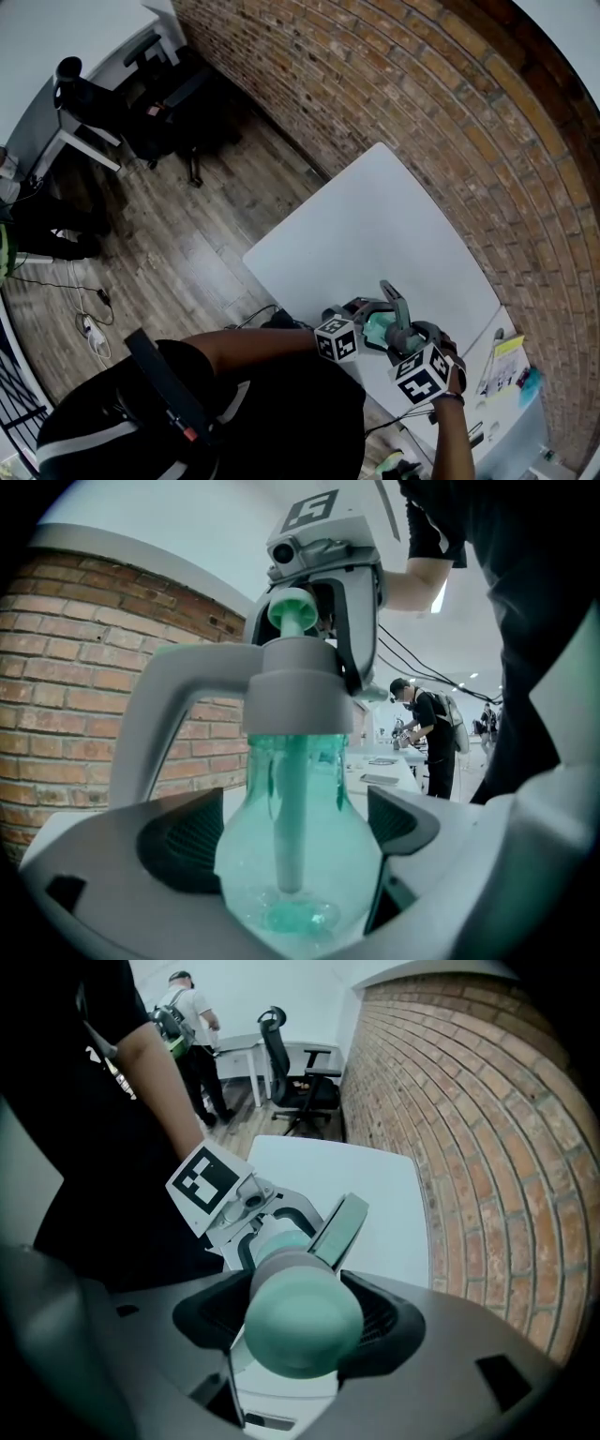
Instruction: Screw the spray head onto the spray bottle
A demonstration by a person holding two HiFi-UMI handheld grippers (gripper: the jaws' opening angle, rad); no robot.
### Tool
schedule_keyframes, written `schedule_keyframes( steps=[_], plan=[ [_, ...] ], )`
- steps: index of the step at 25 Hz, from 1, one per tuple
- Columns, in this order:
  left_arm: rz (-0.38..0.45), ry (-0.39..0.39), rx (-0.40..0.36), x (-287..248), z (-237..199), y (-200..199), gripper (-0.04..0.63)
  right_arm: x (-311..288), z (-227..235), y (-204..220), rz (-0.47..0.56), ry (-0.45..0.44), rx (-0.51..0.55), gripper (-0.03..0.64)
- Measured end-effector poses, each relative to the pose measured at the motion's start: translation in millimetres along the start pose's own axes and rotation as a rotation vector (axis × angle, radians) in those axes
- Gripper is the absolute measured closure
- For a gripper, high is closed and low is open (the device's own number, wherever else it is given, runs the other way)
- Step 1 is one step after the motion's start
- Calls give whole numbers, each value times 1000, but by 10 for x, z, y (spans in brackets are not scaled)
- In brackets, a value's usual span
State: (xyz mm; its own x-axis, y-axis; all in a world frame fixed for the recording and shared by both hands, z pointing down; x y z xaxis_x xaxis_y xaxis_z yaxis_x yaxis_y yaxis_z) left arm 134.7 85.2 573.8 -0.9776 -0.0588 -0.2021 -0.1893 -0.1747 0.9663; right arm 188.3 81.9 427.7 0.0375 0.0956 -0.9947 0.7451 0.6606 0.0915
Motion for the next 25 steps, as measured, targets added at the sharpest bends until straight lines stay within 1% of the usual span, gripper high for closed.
schedule_keyframes(
  steps=[3,6,11,21,25],
  plan=[
    [1,0,-1,1,-2,-6,115,-11,29,13,24,-10,-106,325],
    [3,-5,0,-1,-2,-4,115,-19,48,26,46,-13,-172,326],
    [12,-11,5,-1,0,4,115,-24,64,45,67,-16,-223,325],
    [24,-20,18,19,-8,4,115,-20,72,65,113,-28,-379,325],
    [21,-12,13,13,-6,0,117,-32,104,111,123,-49,-429,324]
  ],
)
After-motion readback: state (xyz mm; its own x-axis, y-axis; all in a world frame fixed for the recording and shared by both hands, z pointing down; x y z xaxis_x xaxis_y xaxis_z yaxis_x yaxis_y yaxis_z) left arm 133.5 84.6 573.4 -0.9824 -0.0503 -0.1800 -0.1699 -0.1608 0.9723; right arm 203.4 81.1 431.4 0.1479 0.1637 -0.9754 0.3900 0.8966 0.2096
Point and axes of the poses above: the fingertips, and each gripper's own axes: x backward along the fingers, z to its right, y out of its underside, the point moved 9 cm from there along x, backward along the fingers, and after that the axes turned 8 degrees about -x, right-handed, at the moved point
